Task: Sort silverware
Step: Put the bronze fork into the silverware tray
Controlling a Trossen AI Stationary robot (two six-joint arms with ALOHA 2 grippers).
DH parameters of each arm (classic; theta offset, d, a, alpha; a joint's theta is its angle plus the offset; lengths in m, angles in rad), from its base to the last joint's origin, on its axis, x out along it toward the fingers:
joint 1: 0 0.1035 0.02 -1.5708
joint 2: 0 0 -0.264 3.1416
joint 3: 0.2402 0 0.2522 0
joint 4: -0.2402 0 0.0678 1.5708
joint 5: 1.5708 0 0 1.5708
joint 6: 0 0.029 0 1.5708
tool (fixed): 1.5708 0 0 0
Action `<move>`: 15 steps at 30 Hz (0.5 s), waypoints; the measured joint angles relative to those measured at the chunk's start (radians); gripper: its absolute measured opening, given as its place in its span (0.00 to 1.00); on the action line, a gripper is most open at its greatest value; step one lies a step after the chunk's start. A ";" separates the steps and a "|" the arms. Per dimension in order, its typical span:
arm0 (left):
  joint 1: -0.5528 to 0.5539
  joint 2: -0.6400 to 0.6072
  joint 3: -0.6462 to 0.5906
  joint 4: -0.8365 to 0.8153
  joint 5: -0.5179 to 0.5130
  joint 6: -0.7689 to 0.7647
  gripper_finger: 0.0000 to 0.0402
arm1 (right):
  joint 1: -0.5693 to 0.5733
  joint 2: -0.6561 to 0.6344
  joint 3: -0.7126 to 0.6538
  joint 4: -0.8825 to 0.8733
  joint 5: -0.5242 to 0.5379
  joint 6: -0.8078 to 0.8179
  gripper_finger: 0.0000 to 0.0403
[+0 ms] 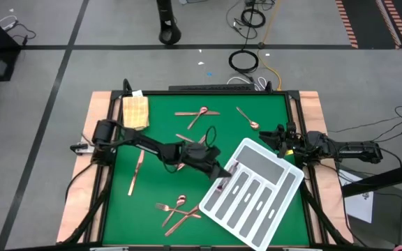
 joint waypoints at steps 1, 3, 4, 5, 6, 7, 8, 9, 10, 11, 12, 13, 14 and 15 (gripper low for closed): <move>-0.006 0.007 0.000 -0.002 0.000 0.001 0.02 | 0.000 0.000 0.000 0.000 0.000 0.005 0.36; -0.015 0.023 -0.004 0.001 -0.001 0.000 0.02 | 0.000 0.000 0.000 0.000 0.000 0.025 0.36; -0.018 0.029 -0.007 -0.001 -0.002 0.002 0.02 | 0.000 0.000 0.000 -0.001 0.000 0.033 0.36; -0.021 0.036 -0.009 -0.016 -0.004 0.007 0.02 | 0.000 0.000 0.000 -0.001 0.000 0.035 0.36; -0.022 0.043 -0.009 -0.030 -0.010 0.012 0.02 | 0.000 0.000 0.000 -0.001 0.000 0.036 0.36; -0.022 0.049 -0.009 -0.039 -0.017 0.017 0.02 | 0.000 0.000 0.000 -0.001 0.000 0.037 0.36; -0.022 0.055 -0.009 -0.043 -0.023 0.022 0.02 | 0.000 0.000 0.000 -0.001 0.000 0.037 0.36; -0.022 0.058 -0.009 -0.051 -0.026 0.029 0.02 | 0.000 0.000 0.000 -0.001 0.000 0.037 0.36; -0.022 0.062 -0.009 -0.058 -0.028 0.036 0.02 | 0.000 0.000 0.000 -0.001 0.000 0.037 0.36; -0.022 0.065 -0.009 -0.061 -0.030 0.041 0.02 | 0.000 0.000 0.000 -0.001 0.000 0.037 0.36; -0.021 0.067 -0.009 -0.078 -0.030 0.047 0.02 | 0.000 0.000 0.000 -0.001 0.000 0.037 0.36; -0.021 0.068 -0.009 -0.093 -0.031 0.052 0.02 | 0.000 0.000 0.000 -0.001 0.000 0.037 0.36; -0.021 0.068 -0.009 -0.103 -0.037 0.052 0.02 | 0.000 0.000 0.000 -0.002 0.000 0.037 0.36; -0.021 0.068 -0.009 -0.110 -0.048 0.052 0.02 | 0.000 0.000 0.000 -0.002 0.000 0.037 0.36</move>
